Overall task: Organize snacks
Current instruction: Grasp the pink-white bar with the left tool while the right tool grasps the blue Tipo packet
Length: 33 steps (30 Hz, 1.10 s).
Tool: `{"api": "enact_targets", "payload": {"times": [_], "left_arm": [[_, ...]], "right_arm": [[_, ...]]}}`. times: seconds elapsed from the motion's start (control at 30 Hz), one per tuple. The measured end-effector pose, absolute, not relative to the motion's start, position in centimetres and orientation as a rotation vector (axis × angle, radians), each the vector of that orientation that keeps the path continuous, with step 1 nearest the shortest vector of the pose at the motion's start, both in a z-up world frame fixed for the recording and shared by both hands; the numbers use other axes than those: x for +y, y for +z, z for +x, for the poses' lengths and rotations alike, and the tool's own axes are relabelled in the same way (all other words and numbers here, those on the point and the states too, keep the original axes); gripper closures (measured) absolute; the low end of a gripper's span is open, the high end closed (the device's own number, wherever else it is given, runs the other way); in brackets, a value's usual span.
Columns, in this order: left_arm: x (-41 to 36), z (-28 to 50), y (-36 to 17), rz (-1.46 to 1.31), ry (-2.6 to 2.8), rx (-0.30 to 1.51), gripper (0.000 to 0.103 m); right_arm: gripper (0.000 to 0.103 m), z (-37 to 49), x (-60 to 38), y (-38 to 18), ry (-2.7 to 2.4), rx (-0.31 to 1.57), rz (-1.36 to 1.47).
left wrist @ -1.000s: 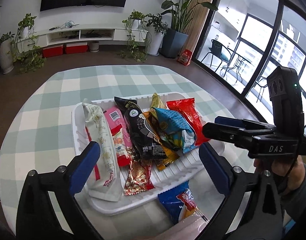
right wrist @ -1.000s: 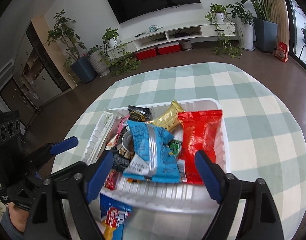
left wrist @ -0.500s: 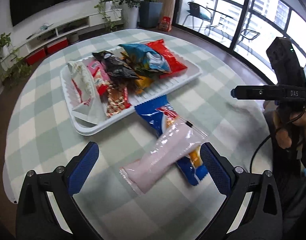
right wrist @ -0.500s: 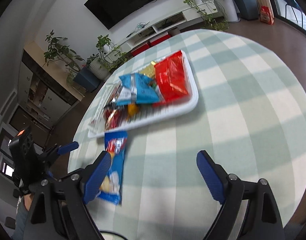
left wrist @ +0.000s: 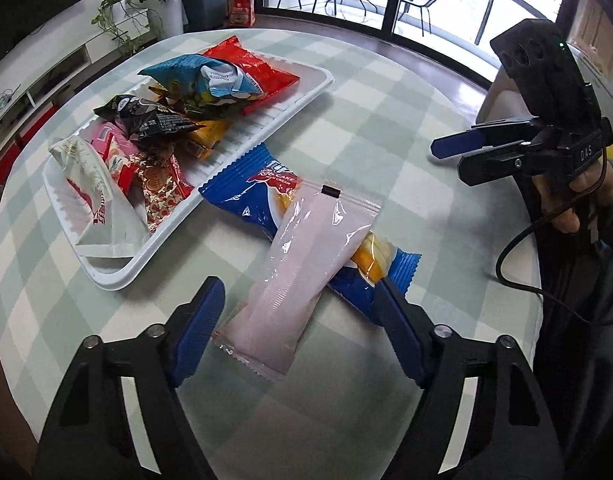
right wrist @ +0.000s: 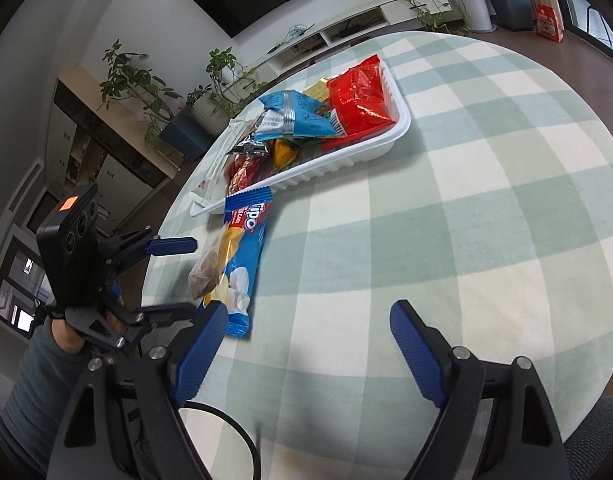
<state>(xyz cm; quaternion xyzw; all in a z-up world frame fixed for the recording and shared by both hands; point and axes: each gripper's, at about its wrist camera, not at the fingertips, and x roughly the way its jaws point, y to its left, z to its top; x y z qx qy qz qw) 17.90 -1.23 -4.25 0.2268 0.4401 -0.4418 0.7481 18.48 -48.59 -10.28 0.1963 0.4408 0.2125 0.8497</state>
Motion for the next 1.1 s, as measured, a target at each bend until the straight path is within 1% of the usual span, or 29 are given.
{"api": "enact_targets", "payload": {"times": [0.2,0.23,0.27,0.3,0.33,0.37,0.43,0.5,0.53,0.87,1.1], "left_arm": [[-2.1,19.1,-4.8,0.545,-1.016,0.987,0.029],[-2.2,19.3,-4.8,0.545,-1.022,0.991,0.031],[-2.3,19.4,-4.9,0.545,-1.029,0.996,0.041],[-2.3,19.5,-5.0,0.544,-1.032,1.006,0.046],[-2.3,19.6,-5.2,0.546,-1.034,1.016,0.054],[-2.3,19.7,-5.4,0.548,-1.031,1.023,0.058],[-2.2,19.8,-5.7,0.55,-1.027,1.037,0.06],[-2.0,19.8,-5.7,0.542,-1.014,1.032,0.066],[-1.8,19.8,-5.7,0.532,-1.009,1.033,0.072],[0.3,18.3,-5.5,0.452,-0.904,1.043,0.076],[4.1,16.4,-3.7,0.294,-0.757,1.006,0.076]], "right_arm": [[0.017,18.6,-48.0,-10.5,0.456,0.944,0.395],[0.017,18.6,-47.9,-10.6,0.457,0.946,0.391],[0.018,18.6,-47.8,-10.6,0.458,0.948,0.386],[0.019,18.7,-47.8,-10.6,0.459,0.95,0.382],[0.02,18.7,-47.7,-10.7,0.46,0.953,0.376],[0.02,18.8,-47.6,-10.7,0.462,0.956,0.371],[0.02,18.9,-47.4,-10.8,0.465,0.962,0.368],[0.021,19.0,-47.3,-10.9,0.466,0.963,0.368],[0.021,19.0,-47.2,-10.9,0.466,0.963,0.367],[0.021,20.3,-45.3,-10.2,0.463,0.973,0.345],[0.02,22.6,-42.6,-9.9,0.411,1.001,0.331]]}}
